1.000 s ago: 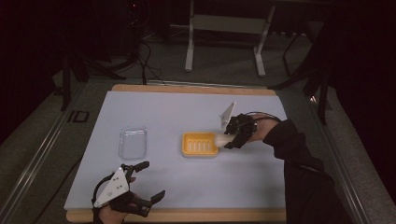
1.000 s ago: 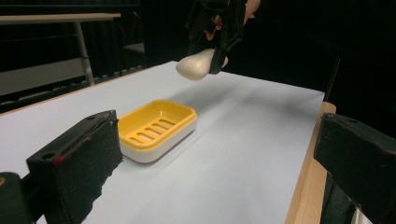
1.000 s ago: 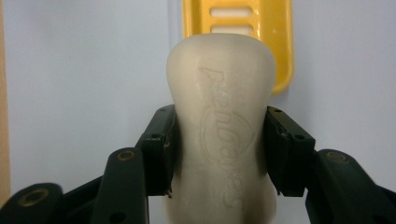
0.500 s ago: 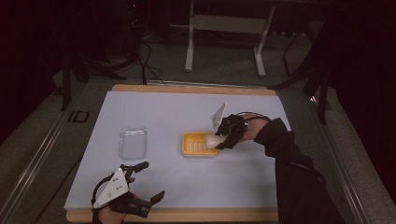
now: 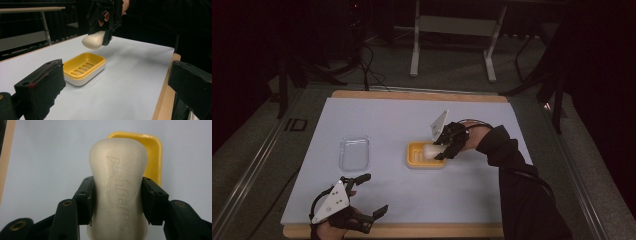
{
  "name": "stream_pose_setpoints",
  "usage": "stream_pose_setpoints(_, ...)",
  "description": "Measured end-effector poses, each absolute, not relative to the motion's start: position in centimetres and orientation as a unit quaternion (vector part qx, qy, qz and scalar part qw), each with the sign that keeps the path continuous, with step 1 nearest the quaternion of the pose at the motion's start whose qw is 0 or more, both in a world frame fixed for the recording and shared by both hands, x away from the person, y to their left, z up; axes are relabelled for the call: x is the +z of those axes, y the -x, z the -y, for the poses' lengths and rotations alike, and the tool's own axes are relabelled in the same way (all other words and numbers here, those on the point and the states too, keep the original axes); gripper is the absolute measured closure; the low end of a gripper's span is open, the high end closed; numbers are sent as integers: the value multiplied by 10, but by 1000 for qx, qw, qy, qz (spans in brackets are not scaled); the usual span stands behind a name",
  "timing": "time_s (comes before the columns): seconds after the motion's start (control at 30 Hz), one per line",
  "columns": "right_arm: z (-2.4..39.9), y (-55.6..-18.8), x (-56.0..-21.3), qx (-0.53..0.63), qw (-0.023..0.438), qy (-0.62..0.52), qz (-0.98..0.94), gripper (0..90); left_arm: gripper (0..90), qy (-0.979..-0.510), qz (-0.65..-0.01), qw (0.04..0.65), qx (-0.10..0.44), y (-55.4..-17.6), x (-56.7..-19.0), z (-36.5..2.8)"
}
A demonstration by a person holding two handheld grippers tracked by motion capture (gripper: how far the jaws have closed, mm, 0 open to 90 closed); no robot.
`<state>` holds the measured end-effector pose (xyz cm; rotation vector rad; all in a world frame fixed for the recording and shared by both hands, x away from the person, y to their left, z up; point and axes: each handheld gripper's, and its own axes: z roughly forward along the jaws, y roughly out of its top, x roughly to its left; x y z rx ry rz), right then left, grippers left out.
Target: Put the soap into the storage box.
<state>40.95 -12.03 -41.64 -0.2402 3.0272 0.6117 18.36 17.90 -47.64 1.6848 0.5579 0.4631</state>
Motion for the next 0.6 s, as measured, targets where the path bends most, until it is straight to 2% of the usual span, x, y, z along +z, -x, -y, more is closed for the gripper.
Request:
stream_pose_setpoints(0.23, 119, -412, -412, 229, 26, 84, -970, 496, 11, -730, -241, 608, 200, -183, -476, -179)
stream_pose_setpoints(0.6, 110, -419, -434, 261, 36, 67, -962, 496, 11, -731, -240, 608, 198, -183, -476, -179)
